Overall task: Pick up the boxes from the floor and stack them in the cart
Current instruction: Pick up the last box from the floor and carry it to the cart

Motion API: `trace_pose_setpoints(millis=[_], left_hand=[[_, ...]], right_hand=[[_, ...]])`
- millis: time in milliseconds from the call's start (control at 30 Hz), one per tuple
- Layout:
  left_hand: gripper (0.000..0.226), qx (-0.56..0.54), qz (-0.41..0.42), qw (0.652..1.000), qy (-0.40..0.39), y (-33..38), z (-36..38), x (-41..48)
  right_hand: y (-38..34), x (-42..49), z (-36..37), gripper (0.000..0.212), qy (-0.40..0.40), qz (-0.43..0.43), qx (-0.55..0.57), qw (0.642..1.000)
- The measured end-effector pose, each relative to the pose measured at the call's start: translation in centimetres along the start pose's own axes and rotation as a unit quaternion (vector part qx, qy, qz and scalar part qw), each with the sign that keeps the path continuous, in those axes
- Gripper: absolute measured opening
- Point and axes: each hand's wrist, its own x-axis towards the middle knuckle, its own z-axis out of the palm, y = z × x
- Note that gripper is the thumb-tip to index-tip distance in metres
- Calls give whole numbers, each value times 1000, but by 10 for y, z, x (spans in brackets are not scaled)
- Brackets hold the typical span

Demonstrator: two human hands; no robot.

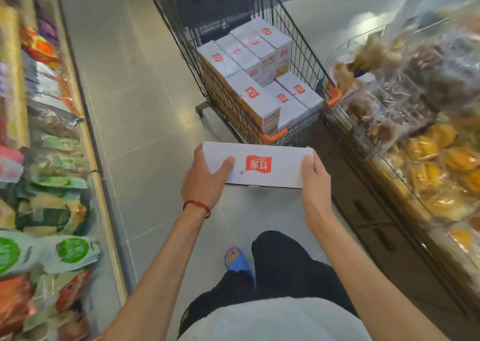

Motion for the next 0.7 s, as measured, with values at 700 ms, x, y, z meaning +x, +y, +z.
trace_pose_setpoints(millis=[700], left_hand=[[91, 77, 132, 974, -166, 202, 92, 331]], right_hand=[[-113, 265, 64, 42, 205, 32, 74, 976]])
